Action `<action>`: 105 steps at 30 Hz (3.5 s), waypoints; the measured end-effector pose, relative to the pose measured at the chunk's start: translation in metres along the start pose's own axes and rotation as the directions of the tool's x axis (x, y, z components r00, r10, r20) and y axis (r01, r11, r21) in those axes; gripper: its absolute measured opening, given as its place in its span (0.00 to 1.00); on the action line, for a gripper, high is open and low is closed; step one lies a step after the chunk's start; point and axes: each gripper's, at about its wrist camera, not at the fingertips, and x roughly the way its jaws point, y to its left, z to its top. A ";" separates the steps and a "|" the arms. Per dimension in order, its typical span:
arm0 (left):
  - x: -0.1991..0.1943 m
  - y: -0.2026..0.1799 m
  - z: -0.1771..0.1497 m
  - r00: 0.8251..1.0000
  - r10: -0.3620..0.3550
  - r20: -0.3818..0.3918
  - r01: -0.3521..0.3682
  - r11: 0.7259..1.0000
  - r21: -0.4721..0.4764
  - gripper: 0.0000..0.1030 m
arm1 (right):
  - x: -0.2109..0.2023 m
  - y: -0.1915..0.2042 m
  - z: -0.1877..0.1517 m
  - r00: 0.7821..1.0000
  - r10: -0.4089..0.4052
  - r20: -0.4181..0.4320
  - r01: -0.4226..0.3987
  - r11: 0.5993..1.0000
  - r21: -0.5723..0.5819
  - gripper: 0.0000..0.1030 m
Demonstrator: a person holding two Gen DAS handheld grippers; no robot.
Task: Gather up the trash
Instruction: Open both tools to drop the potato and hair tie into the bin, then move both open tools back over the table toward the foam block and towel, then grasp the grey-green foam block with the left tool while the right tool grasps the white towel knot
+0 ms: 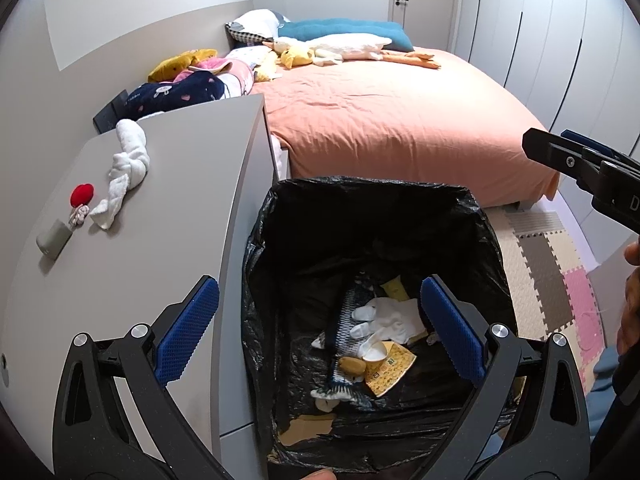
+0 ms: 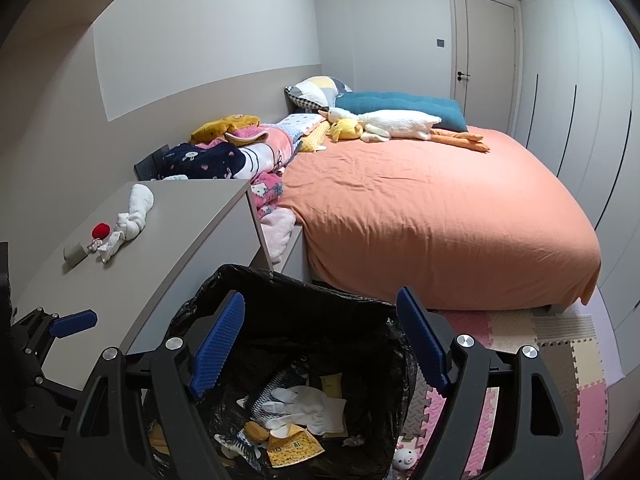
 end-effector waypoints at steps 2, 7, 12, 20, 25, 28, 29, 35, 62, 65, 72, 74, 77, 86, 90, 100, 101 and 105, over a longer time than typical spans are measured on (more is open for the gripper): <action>0.002 0.001 -0.001 1.000 -0.003 0.000 0.003 1.000 -0.001 0.95 | 0.001 0.000 0.000 1.000 0.006 -0.002 -0.006 1.000 0.004 0.76; 0.007 0.006 -0.003 1.000 0.002 -0.008 -0.002 1.000 -0.005 0.95 | 0.009 0.003 0.000 1.000 0.007 -0.015 -0.007 1.000 0.003 0.76; 0.009 0.017 -0.001 1.000 0.005 -0.010 -0.005 1.000 -0.027 0.95 | 0.020 0.012 0.001 0.999 0.017 -0.030 -0.017 1.000 -0.003 0.76; 0.009 0.046 0.001 0.999 0.031 -0.008 -0.032 0.997 -0.068 0.95 | 0.037 0.038 0.009 0.997 0.060 -0.043 -0.061 0.998 -0.023 0.76; 0.010 0.072 0.000 0.999 0.051 -0.013 -0.053 0.993 -0.109 0.95 | 0.048 0.059 0.015 0.995 0.081 -0.056 -0.084 0.996 -0.041 0.76; 0.009 0.086 0.000 0.998 0.063 -0.015 -0.064 0.990 -0.126 0.95 | 0.055 0.072 0.019 0.993 0.094 -0.064 -0.098 0.994 -0.051 0.76; 0.009 0.091 -0.001 0.997 0.069 -0.016 -0.071 0.989 -0.132 0.95 | 0.057 0.076 0.020 0.993 0.097 -0.067 -0.101 0.993 -0.054 0.77; 0.009 0.122 -0.003 0.995 0.093 -0.029 -0.097 0.981 -0.171 0.95 | 0.071 0.103 0.027 0.988 0.127 -0.088 -0.133 0.988 -0.073 0.76; 0.009 0.263 -0.020 0.978 0.198 -0.069 -0.210 0.915 -0.346 0.95 | 0.143 0.215 0.053 0.953 0.238 -0.185 -0.263 0.956 -0.128 0.80; 0.011 0.278 -0.022 0.976 0.204 -0.074 -0.217 0.907 -0.360 0.95 | 0.154 0.228 0.056 0.947 0.248 -0.204 -0.278 0.951 -0.136 0.80; 0.019 0.314 -0.026 0.971 0.220 -0.090 -0.238 0.884 -0.403 0.95 | 0.177 0.259 0.059 0.932 0.272 -0.239 -0.313 0.937 -0.155 0.80; 0.020 0.324 -0.027 0.970 0.226 -0.085 -0.241 0.874 -0.422 0.95 | 0.184 0.267 0.061 0.928 0.276 -0.250 -0.322 0.932 -0.164 0.80; 0.027 0.337 -0.029 0.967 0.234 -0.103 -0.255 0.862 -0.437 0.95 | 0.195 0.280 0.063 0.918 0.293 -0.266 -0.343 0.925 -0.166 0.80; 0.043 0.369 -0.019 0.964 0.250 -0.095 -0.265 0.846 -0.463 0.95 | 0.226 0.310 0.070 0.895 0.327 -0.302 -0.381 0.914 -0.141 0.80; 0.054 0.380 -0.015 0.965 0.241 -0.103 -0.261 0.848 -0.462 0.95 | 0.242 0.320 0.074 0.901 0.304 -0.309 -0.360 0.922 -0.140 0.80; 0.068 0.385 -0.007 0.971 0.219 -0.100 -0.241 0.875 -0.420 0.95 | 0.265 0.330 0.077 0.899 0.290 -0.328 -0.345 0.931 -0.120 0.80; 0.069 0.385 -0.006 0.971 0.218 -0.095 -0.238 0.879 -0.413 0.95 | 0.265 0.331 0.077 0.902 0.286 -0.323 -0.341 0.931 -0.128 0.79; 0.075 0.384 -0.001 0.976 0.204 -0.080 -0.219 0.895 -0.388 0.92 | 0.260 0.334 0.076 0.905 0.282 -0.318 -0.343 0.926 -0.156 0.57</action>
